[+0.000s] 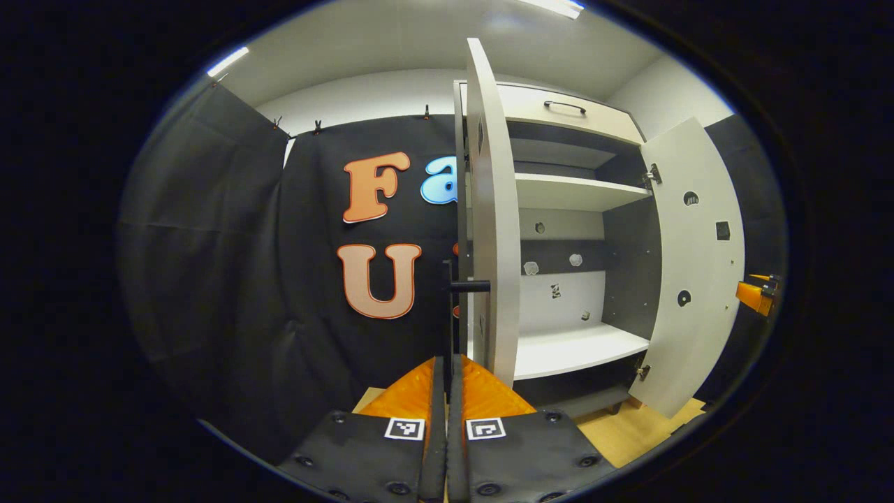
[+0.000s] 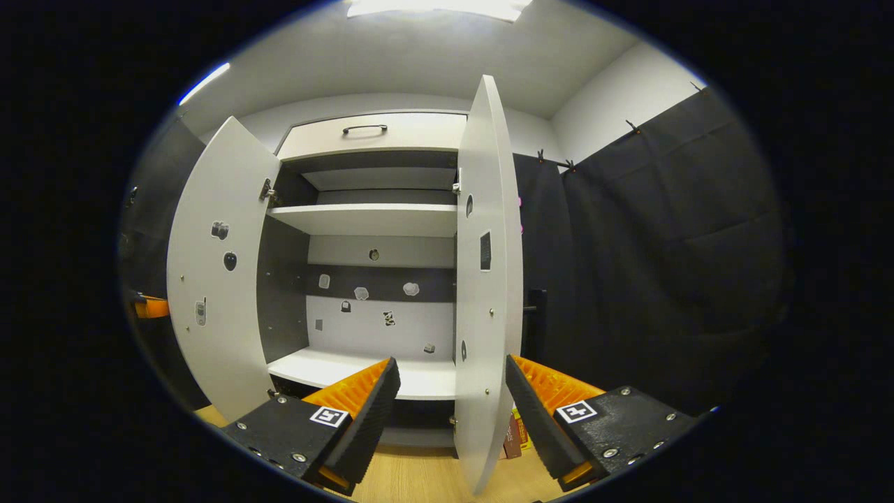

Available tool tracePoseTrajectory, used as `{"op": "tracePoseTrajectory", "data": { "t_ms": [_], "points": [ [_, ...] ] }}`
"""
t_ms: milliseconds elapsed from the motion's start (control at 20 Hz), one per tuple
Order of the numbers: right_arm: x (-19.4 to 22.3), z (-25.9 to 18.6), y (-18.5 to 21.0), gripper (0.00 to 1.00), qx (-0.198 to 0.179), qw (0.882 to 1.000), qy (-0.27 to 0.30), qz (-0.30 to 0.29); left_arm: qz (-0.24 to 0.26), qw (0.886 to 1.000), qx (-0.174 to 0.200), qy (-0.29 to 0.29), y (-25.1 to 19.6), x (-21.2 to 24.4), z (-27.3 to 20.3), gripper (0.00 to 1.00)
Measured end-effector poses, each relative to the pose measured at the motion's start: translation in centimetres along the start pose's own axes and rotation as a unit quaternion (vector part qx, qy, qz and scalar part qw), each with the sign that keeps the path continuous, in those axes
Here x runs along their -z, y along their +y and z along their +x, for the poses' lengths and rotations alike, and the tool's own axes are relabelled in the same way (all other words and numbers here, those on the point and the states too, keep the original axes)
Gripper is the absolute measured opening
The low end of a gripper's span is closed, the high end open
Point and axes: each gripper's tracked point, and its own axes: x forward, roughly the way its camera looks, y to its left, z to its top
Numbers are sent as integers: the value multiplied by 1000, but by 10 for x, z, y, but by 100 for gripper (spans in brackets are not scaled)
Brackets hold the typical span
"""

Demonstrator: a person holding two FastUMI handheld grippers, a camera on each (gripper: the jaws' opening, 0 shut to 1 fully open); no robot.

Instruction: Open the right door of the double-door shoe cabinet with the right hand, and open the left door with the left hand.

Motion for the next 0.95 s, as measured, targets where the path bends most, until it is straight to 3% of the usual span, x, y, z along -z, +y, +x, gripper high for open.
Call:
{"op": "tracePoseTrajectory", "data": {
  "t_ms": [200, 250, 350, 400, 500, 550, 750, 950],
  "points": [
    [-6, -2, -6, 92, 6, 1000, -5, 6, 22, 999, -12, -23, 6, -10, -2, 33],
    [-8, -2, -8, 92, 8, 1000, -7, 6, 26, 999, -14, -32, 8, -15, -1, 33],
    [-13, -4, -12, 92, 11, 1000, -11, 6, 22, 999, -7, -41, 3, -18, 0, 48],
    [-15, -6, -14, 92, 12, 1000, -13, 6, 17, 999, -5, -45, 0, -20, -1, 67],
    [-20, -9, -15, 92, 11, 1000, -19, 7, 10, 999, 0, -52, -3, -23, -1, 84],
    [-21, -11, -16, 92, 11, 1000, -21, 8, 5, 998, -5, -55, -2, -24, -1, 81],
    [-25, -19, -20, 92, 9, 1000, -30, 6, -11, 998, -34, -59, 5, -26, -3, 97],
    [-24, -20, -22, 92, 9, 999, -30, 6, -17, 998, -46, -49, 6, -21, -6, 96]
  ]
}}
